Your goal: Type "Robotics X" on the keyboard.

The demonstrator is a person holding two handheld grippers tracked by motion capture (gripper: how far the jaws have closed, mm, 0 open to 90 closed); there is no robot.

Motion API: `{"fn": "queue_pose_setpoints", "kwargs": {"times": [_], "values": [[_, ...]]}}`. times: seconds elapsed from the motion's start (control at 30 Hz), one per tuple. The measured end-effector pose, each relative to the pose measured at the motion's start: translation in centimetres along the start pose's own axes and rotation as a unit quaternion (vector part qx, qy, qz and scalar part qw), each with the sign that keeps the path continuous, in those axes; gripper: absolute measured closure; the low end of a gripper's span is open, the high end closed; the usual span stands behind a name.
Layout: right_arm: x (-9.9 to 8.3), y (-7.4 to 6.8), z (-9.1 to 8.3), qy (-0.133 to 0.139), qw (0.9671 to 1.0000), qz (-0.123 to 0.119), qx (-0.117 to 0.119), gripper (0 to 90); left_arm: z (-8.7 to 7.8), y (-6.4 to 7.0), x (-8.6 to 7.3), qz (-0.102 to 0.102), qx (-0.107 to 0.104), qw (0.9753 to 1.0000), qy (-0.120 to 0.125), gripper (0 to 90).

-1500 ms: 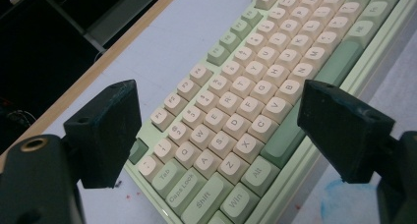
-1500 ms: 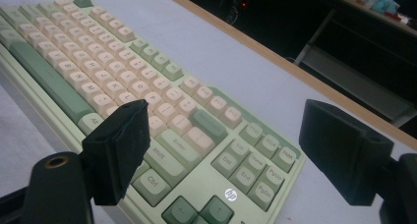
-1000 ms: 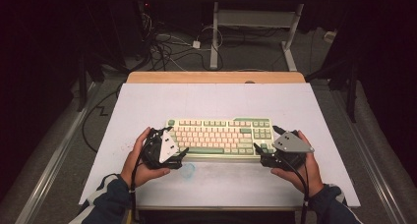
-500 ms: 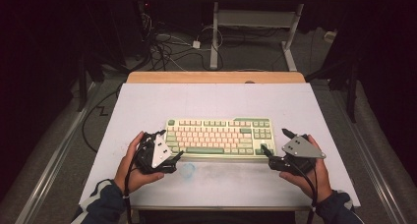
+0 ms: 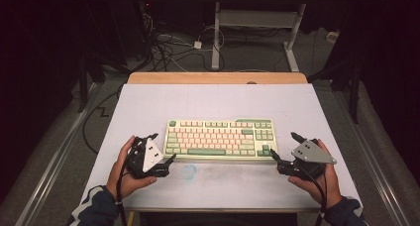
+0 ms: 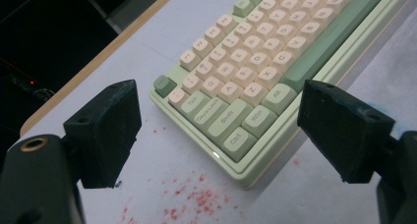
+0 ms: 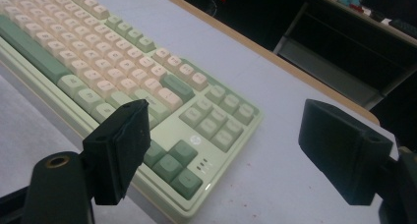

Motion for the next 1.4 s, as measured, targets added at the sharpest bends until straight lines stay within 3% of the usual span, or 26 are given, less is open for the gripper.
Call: {"fn": "queue_pose_setpoints", "kwargs": {"times": [0.67,1.03,1.17,1.4], "values": [[-2.4,1.4,-1.3,-0.017,0.9992,0.013,-0.032,20.3,-1.5,-1.7,-1.4,-0.014,0.021,0.9996,-0.014,15.4],[-5.9,2.2,-2.4,-0.038,0.9966,0.043,-0.059,21.5,-1.7,-2.3,-2.8,-0.028,0.033,0.9983,-0.038,15.4],[-6.6,1.9,-2.6,-0.044,0.9964,0.048,-0.054,21.5,-1.6,-2.0,-3.5,-0.011,0.036,0.9981,-0.048,15.3],[-6.0,1.4,-2.5,-0.04,0.9972,0.04,-0.049,17.6,-1.9,-1.9,-3.2,-0.017,0.034,0.9985,-0.04,15.3]]}}
Point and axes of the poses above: each handheld gripper's, and its own axes: z roughly forward along the jaws, x roughly out of its top, y roughly to its right, the point moved 1 cm from there along z, roughly forward along the jaws, and after that the axes turned 2 degrees about y, right-handed, at the moved point
